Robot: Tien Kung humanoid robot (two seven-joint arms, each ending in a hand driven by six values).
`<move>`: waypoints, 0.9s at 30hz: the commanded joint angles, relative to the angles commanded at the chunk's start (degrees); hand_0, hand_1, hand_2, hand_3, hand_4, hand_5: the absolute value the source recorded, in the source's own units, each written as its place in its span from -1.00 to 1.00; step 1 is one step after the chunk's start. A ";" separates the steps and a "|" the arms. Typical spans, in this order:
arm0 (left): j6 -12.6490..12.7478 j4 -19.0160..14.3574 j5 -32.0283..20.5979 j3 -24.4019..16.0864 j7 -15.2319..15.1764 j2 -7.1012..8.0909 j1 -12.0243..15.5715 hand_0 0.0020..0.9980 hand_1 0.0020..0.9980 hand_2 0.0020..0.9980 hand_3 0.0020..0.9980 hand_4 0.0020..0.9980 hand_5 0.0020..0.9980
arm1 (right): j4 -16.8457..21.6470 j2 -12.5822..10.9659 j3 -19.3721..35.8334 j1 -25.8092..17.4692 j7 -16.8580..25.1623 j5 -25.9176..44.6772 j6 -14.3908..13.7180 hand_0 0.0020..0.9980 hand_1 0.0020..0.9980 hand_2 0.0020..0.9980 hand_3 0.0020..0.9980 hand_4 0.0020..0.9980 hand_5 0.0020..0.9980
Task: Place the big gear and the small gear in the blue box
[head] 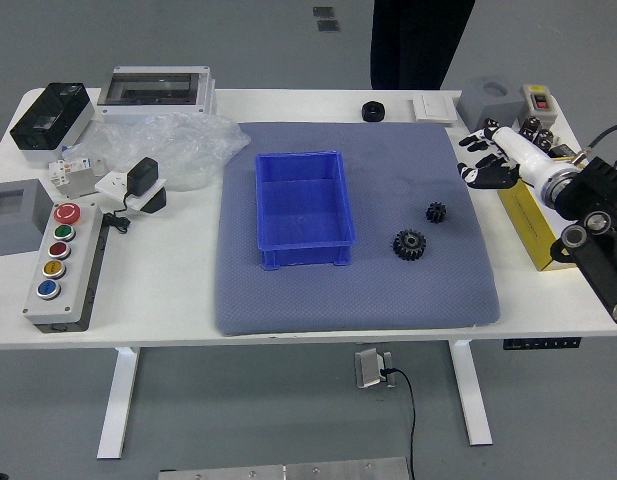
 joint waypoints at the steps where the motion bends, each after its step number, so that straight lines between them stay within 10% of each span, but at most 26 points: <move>1: -0.01 0.00 0.01 0.01 0.01 0.00 -0.02 0.65 0.57 0.56 0.51 0.32 -0.24 | -0.14 0.17 -0.81 0.37 -0.22 -1.65 0.36 0.37 0.30 0.59 0.60 0.04 -0.67; 14: -0.19 0.00 0.40 0.08 0.15 0.06 -0.35 0.65 0.57 0.56 0.50 0.32 -0.24 | -2.92 2.30 -11.05 4.67 -0.96 -22.05 2.87 0.37 0.30 0.61 0.65 0.02 -0.77; 27: -0.22 0.00 0.62 0.08 0.18 0.10 -0.60 0.65 0.57 0.56 0.50 0.32 -0.24 | -5.72 3.08 -16.79 5.88 -0.71 -22.12 3.51 0.38 0.32 0.63 0.68 0.05 -0.77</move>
